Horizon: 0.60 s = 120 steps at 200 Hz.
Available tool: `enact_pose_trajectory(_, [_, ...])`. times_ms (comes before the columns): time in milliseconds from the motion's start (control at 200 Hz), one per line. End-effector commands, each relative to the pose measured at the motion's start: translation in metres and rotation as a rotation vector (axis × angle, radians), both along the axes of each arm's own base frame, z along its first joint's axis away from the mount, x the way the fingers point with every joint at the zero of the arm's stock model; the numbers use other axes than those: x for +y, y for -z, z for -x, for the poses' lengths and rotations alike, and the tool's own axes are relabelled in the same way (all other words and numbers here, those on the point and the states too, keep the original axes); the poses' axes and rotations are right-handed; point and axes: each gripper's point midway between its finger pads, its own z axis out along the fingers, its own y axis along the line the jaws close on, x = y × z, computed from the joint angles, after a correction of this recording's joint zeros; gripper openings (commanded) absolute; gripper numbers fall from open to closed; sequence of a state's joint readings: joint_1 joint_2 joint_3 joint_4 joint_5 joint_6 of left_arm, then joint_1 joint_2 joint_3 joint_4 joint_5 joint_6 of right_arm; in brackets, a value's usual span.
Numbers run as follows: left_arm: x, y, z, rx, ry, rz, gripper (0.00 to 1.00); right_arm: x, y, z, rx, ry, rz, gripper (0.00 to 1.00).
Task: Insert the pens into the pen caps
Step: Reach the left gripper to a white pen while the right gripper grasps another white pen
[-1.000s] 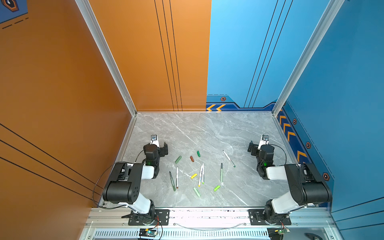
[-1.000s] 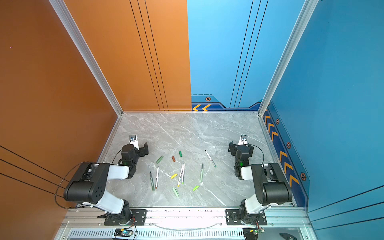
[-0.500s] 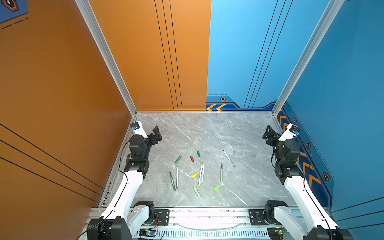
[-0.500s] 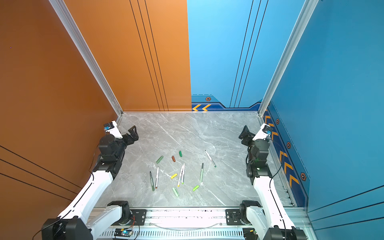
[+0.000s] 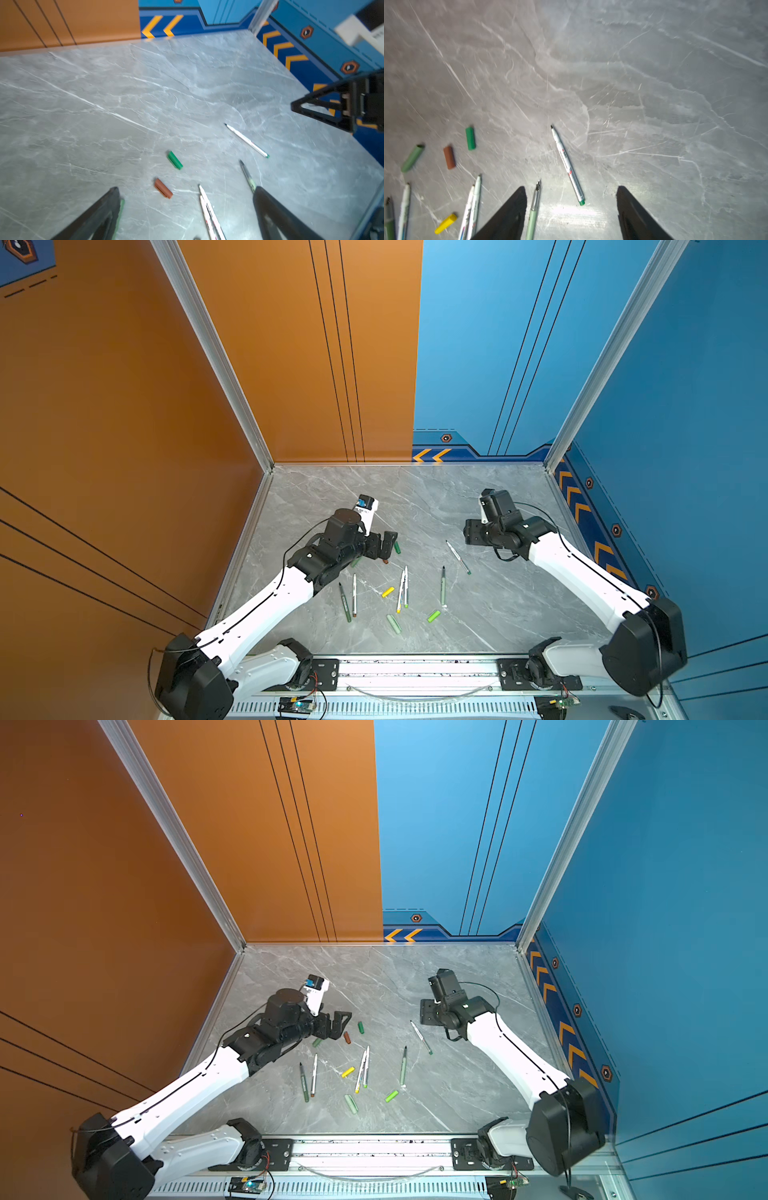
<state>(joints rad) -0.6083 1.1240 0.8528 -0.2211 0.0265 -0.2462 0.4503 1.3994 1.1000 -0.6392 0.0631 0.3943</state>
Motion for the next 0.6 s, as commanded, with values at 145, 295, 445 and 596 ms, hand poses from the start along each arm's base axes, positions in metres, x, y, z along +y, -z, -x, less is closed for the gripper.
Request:
enact_pose_trajectory(145, [-0.03, 0.028, 0.036, 0.068, 0.109, -0.089, 0.99, 0.01, 0.046, 0.004, 0.21, -0.097, 0.159, 0.6])
enact_pose_trajectory(295, [-0.039, 0.025, 0.036, 0.066, 0.12, -0.058, 0.99, 0.021, 0.069, -0.005, 0.263, -0.14, 0.196, 0.55])
enact_pose_trajectory(445, [-0.042, 0.021, 0.033, 0.051, 0.118, -0.032, 0.99, 0.028, 0.086, -0.013, 0.3, -0.163, 0.215, 0.52])
enact_pose_trajectory(596, [-0.046, 0.021, 0.029, 0.053, 0.116, -0.023, 0.99, 0.027, 0.1, -0.019, 0.324, -0.174, 0.25, 0.48])
